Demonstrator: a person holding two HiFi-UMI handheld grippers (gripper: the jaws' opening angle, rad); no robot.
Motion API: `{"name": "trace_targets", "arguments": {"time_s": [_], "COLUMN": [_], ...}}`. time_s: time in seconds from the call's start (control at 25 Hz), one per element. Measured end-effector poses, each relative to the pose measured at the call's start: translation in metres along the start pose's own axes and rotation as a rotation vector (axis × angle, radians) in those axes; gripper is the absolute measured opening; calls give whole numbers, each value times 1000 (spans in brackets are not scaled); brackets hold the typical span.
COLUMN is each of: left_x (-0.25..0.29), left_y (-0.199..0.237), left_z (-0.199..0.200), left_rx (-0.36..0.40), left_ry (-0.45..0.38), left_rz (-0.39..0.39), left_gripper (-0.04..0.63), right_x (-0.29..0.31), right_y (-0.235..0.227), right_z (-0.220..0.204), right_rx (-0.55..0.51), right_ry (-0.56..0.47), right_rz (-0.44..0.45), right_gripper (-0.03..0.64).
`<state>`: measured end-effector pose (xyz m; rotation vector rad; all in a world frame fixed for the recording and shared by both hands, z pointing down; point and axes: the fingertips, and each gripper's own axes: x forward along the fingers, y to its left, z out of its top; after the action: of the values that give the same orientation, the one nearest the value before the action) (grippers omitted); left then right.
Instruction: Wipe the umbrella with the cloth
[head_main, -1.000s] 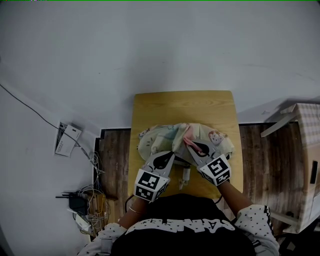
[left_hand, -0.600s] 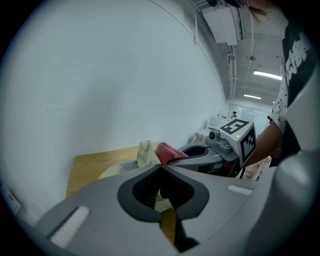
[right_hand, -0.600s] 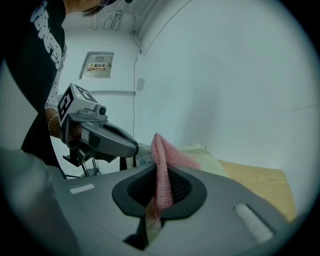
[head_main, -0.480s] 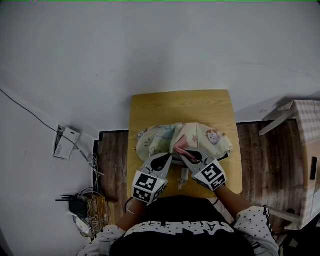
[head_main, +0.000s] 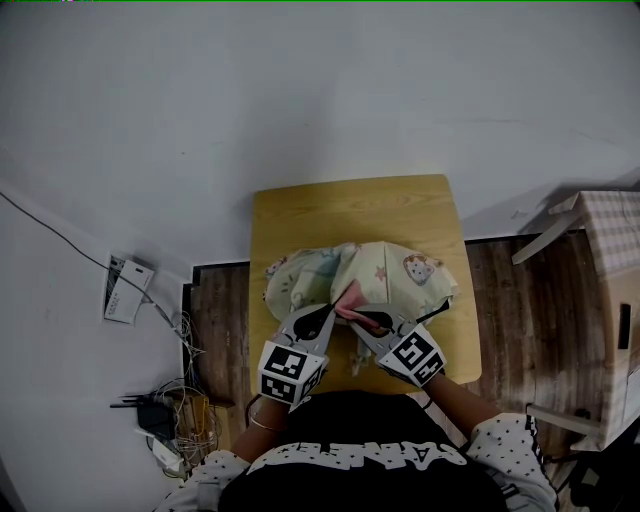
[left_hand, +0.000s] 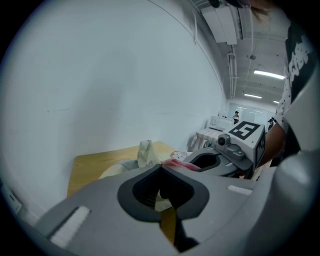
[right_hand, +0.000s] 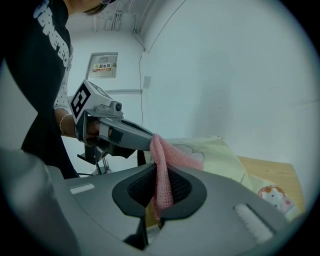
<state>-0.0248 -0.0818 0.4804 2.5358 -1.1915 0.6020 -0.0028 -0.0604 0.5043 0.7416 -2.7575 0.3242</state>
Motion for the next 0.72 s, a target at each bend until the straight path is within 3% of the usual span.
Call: {"name": "trace_targets", "arguments": {"time_s": [0.72], "left_x": [2], "left_y": [3], "left_z": [-7], "left_rx": [-27], "left_ry": [12], "left_rz": [-5], "left_gripper": [2], "right_x": [-7], "right_y": [29], "right_z": [-8], "right_rx": [8], "right_ry": [14], "right_rz": [82], "right_gripper": [32]}}
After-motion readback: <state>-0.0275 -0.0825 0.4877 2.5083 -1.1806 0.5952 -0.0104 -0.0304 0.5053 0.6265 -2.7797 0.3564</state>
